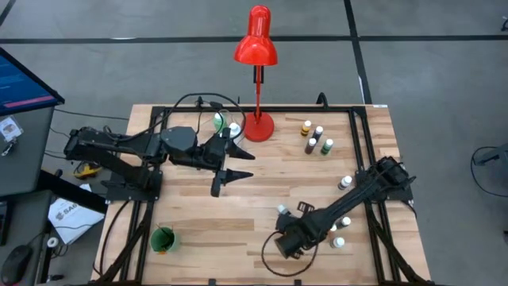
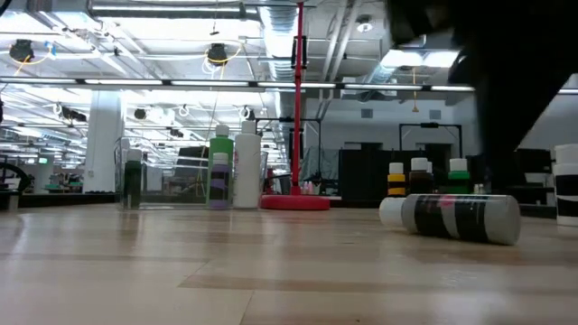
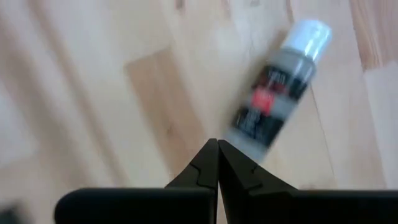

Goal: Pick & Place Paint Supplies
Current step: Adjust the paint bottles on the table

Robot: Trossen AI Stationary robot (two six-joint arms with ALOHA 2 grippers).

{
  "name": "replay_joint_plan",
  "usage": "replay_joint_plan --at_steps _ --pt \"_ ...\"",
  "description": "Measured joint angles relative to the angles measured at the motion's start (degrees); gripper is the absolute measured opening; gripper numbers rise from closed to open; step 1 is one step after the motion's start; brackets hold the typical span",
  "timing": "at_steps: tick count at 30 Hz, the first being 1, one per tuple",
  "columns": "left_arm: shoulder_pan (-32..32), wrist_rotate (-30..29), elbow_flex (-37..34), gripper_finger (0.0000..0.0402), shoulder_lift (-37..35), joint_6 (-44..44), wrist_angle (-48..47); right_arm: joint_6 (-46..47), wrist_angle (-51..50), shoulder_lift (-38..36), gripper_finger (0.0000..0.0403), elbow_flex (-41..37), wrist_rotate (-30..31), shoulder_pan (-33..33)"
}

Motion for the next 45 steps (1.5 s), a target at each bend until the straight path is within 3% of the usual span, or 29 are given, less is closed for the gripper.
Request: replay_joint_plan --at_steps 4,8,15,20,28,33,37,45 --pt "0.0 -0.2 0.02 0.0218 0.0 -0.2 -0.48 2.63 -9.36 -4.59 0.0 1.96 -5.76 1.4" --pt "0.0 -0.19 0.02 0.0218 0.0 -0.21 -1.68 12.93 -17.36 -10.69 0.0 2.27 -12.14 3.94" --pt "0.0 -0.17 0.02 0.0218 0.0 -0.63 -1.6 31.88 -17.39 -15.25 0.0 2.27 -21.57 13.18" --pt "0.0 -0.15 0.02 0.0218 0.0 -0.63 -1.58 35.46 -12.37 -13.68 0.0 -0.44 -25.16 19.3" --pt "0.0 -0.14 0.02 0.0218 0.0 -0.63 -1.57 41.92 -4.92 -13.68 0.0 -14.84 -26.27 23.61" --pt "0.0 -0.1 0.02 0.0218 0.0 -0.63 -1.6 46.42 6.07 -13.62 0.0 -22.67 -21.71 24.75" --pt "0.0 0.08 0.02 0.0218 0.0 -0.63 -1.59 52.83 6.15 -13.59 0.0 -25.71 -16.58 26.76" --pt "0.0 0.07 0.02 0.0218 0.0 -0.63 -1.6 53.68 7.06 -13.59 0.0 -28.07 -15.96 27.63"
